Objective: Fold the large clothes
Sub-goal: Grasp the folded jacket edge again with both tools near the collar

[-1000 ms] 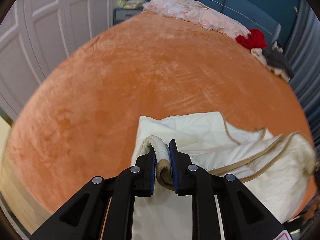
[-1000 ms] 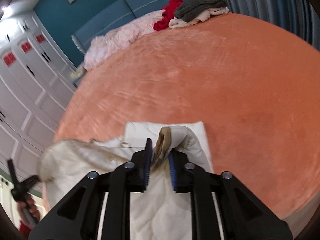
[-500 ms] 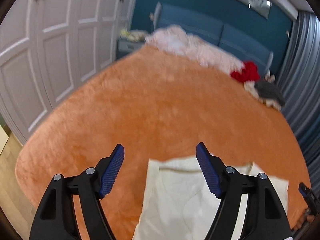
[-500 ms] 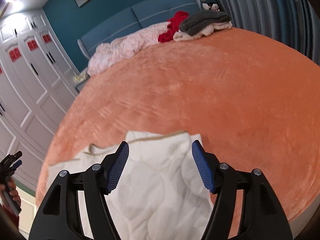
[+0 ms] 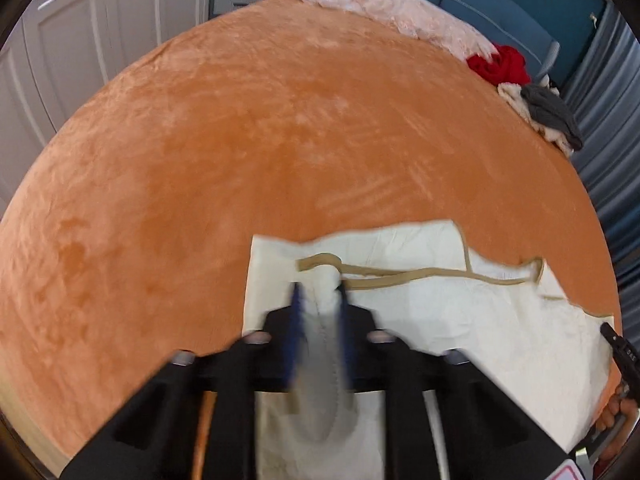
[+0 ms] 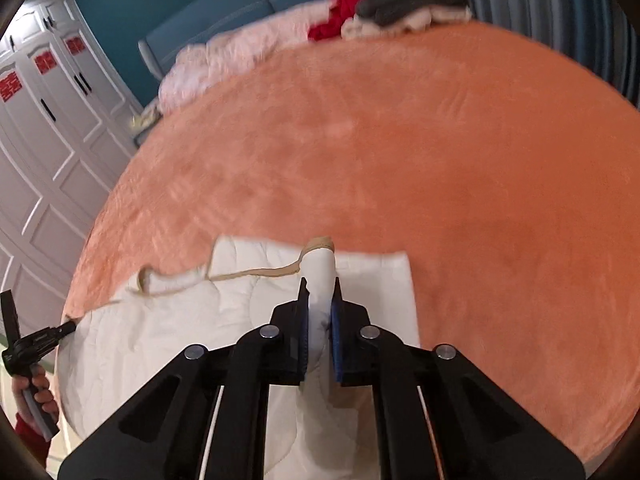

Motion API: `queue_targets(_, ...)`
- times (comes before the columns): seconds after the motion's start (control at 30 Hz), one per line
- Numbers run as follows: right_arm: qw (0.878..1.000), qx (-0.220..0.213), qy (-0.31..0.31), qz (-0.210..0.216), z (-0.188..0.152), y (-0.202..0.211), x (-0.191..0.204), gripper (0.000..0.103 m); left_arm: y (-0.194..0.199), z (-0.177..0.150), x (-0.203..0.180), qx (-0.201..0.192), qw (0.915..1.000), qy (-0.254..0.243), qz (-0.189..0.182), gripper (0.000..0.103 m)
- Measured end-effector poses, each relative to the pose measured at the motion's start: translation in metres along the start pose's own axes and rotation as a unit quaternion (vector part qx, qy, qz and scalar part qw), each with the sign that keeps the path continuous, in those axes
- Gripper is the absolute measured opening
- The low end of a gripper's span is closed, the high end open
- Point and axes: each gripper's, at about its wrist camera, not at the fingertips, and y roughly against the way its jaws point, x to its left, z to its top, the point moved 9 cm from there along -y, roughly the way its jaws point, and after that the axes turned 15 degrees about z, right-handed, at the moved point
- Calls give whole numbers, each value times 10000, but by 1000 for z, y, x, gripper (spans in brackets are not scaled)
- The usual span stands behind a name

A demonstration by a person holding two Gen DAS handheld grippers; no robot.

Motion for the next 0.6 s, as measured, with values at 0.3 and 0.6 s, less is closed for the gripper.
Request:
queue_targets(0.3,9972,282,-4,-697,-5,-43,-24,7,-29,17,-15,-139,9967,-231,761,7)
queue_targets(0.6,9963,362,-2,-782,-28,-69,-42,9,-74,-3,-21,-417,9875,-536,1421,16)
